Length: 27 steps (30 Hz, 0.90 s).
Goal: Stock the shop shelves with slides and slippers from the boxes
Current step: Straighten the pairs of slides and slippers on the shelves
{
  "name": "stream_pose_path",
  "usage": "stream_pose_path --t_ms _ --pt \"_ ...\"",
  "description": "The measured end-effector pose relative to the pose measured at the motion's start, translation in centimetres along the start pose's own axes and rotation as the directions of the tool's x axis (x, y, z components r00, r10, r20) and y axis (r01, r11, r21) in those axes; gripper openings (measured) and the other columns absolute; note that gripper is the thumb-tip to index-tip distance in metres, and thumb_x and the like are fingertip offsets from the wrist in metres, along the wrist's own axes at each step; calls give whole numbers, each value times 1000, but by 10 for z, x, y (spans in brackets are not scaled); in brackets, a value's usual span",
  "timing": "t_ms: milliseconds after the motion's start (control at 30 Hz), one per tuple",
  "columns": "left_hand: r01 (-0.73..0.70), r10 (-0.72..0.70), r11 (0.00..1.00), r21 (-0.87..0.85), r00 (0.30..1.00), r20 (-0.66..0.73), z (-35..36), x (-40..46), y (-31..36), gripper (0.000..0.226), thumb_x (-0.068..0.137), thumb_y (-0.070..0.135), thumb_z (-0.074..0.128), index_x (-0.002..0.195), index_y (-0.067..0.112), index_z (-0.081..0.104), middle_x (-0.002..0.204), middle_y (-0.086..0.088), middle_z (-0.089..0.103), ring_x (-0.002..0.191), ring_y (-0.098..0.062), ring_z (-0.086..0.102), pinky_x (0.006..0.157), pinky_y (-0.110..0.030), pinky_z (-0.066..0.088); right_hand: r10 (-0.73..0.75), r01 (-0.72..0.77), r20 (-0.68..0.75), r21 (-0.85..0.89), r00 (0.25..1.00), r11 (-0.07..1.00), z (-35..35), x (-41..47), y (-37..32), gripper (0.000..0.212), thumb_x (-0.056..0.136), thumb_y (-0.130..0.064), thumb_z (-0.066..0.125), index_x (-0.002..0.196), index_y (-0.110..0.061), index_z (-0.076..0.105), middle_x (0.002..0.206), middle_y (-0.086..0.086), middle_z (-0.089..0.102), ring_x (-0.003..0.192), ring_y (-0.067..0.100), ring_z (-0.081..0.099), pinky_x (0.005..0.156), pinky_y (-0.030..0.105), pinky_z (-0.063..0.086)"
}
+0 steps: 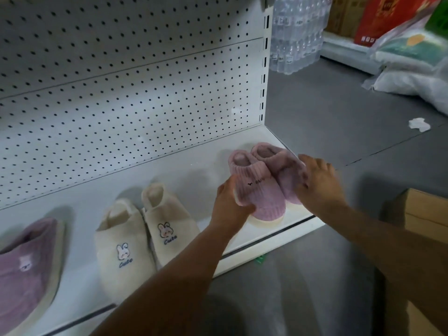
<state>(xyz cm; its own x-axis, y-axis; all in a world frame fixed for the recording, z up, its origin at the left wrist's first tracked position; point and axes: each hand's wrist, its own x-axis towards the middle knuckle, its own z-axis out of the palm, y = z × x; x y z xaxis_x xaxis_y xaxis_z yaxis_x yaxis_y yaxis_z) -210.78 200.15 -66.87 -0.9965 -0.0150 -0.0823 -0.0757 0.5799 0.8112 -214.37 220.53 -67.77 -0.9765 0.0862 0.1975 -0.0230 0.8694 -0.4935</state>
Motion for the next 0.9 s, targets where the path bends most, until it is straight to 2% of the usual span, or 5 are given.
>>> stream_pose_path --t_ms 233,400,533,767,900 --pt "-146 178 960 239 977 -121 -70 -33 -56 73 80 27 72 144 34 38 143 5 45 122 -19 47 101 -43 44 -363 361 -12 150 932 920 25 -31 -98 29 83 -20 54 110 -11 57 101 10 61 90 27 58 73 35 50" --pt "-29 94 927 373 983 -159 -154 -59 -97 83 76 34 77 147 36 33 148 4 40 130 -23 37 106 -35 34 -346 266 457 232 820 936 63 -59 -156 74 77 -41 74 138 -29 34 131 0 38 119 20 44 97 40 44" --pt "135 -138 898 419 990 -24 -195 -91 -138 118 61 49 87 151 37 12 156 1 13 140 -28 20 114 -41 24 -277 163 600 238 750 957 93 -76 -182 106 64 -53 81 147 -37 15 141 0 28 129 26 37 105 44 37" --pt "165 -210 907 387 975 77 -182 -117 -176 148 55 42 90 148 31 -23 154 4 -28 139 -30 29 111 -39 37 -280 264 627 122 727 957 122 -93 -189 128 49 -56 82 144 -37 0 134 3 33 119 30 39 97 46 42" --pt "160 -172 939 304 985 13 -173 -109 -177 145 60 33 90 151 27 -22 158 1 -21 143 -24 22 114 -36 31 -285 258 566 128 774 958 124 -93 -188 118 51 -55 81 141 -34 7 128 3 40 114 27 41 92 42 43"
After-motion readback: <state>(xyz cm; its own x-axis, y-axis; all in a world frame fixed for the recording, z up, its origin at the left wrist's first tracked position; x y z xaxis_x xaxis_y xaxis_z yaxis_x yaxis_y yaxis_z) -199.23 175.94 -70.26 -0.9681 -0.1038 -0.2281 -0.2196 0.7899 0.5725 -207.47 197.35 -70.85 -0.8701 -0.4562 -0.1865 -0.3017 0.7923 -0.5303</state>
